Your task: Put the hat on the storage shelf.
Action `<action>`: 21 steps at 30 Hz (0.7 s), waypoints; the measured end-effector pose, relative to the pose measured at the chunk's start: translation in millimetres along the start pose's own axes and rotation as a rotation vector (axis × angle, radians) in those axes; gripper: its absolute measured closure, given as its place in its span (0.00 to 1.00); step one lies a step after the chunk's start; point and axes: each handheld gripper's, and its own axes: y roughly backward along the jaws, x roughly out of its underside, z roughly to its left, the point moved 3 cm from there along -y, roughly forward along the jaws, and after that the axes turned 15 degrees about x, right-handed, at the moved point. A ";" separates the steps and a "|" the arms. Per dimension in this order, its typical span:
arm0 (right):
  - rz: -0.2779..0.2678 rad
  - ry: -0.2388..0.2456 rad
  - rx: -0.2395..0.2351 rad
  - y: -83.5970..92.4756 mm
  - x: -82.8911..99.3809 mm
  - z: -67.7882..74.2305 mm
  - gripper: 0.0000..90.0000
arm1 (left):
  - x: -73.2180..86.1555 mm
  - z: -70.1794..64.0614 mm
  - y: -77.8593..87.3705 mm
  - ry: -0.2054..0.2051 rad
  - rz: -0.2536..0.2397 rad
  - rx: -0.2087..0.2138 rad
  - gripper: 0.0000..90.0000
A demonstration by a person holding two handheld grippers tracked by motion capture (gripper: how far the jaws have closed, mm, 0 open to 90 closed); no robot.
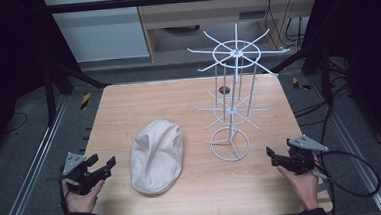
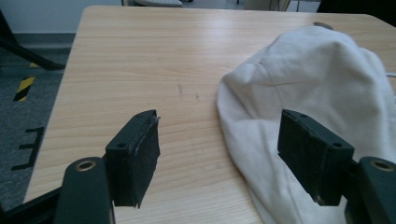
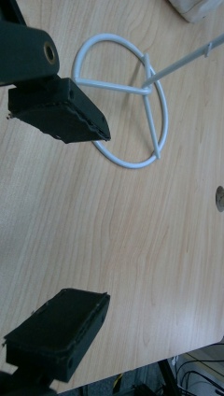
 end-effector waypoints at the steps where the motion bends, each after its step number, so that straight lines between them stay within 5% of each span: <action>1: 0.004 -0.007 -0.009 0.1 0.2 0.3 0.20 | -1.3 -3.9 -0.4 -0.007 0.008 0.007 0.32; 11: -0.012 -0.041 0.001 2.5 -1.9 -2.1 0.28 | -17.7 -37.5 -8.1 -0.069 0.045 0.060 0.32; 21: -0.005 -0.017 0.032 3.8 -0.2 -4.3 0.31 | -30.7 -65.2 -24.4 -0.136 0.121 0.089 0.32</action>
